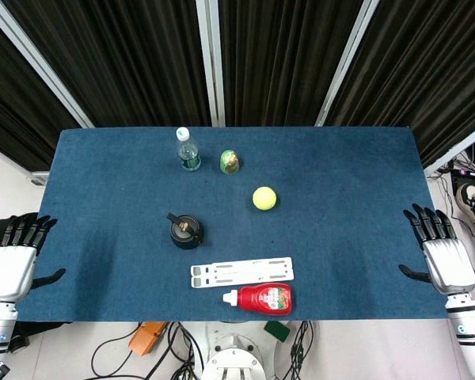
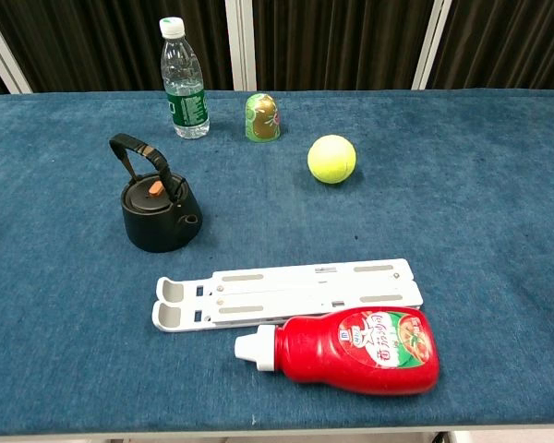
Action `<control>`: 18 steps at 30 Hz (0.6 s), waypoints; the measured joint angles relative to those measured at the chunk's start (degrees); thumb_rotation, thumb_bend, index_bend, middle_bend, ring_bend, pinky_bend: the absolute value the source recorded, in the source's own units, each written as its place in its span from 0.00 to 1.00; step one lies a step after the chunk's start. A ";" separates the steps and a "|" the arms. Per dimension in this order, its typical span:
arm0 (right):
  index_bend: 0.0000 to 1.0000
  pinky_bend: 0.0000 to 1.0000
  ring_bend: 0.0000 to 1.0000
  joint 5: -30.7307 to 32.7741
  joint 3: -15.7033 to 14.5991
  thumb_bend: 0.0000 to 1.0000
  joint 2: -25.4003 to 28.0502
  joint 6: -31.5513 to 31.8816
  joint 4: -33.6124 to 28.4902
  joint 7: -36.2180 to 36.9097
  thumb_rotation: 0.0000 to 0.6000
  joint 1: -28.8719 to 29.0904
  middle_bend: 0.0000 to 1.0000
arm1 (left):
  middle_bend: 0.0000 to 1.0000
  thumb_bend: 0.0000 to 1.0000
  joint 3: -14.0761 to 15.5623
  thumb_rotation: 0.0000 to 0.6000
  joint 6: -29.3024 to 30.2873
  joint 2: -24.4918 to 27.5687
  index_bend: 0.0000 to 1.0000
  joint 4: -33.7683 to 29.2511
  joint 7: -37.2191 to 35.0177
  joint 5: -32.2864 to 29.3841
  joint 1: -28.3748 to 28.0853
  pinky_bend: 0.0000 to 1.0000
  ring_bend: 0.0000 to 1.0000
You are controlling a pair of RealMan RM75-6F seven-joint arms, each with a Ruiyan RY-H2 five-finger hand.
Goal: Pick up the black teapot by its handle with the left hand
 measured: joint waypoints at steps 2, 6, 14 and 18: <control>0.00 0.00 0.00 0.10 0.16 0.17 -0.05 0.59 0.20 0.12 1.00 -0.24 0.00 | 0.10 0.12 0.00 1.00 -0.15 -0.03 0.13 -0.15 0.02 -0.09 -0.03 0.00 0.04; 0.00 0.00 0.00 0.08 0.18 0.17 0.01 1.01 0.41 0.54 1.00 -0.46 0.00 | 0.10 0.12 0.09 1.00 -0.36 -0.01 0.13 -0.58 -0.19 0.25 -0.21 0.00 0.04; 0.00 0.00 0.00 -0.92 -0.68 0.17 -0.10 1.07 1.21 1.00 1.00 -0.71 0.00 | 0.10 0.12 -0.22 1.00 -1.34 0.36 0.13 -2.27 -0.67 4.68 -3.06 0.00 0.04; 0.00 0.00 0.00 -0.99 -1.52 0.17 -0.79 -0.67 1.91 1.37 1.00 -0.39 0.00 | 0.10 0.12 -1.05 1.00 -4.63 0.05 0.13 -3.55 -0.74 7.59 -7.25 0.00 0.04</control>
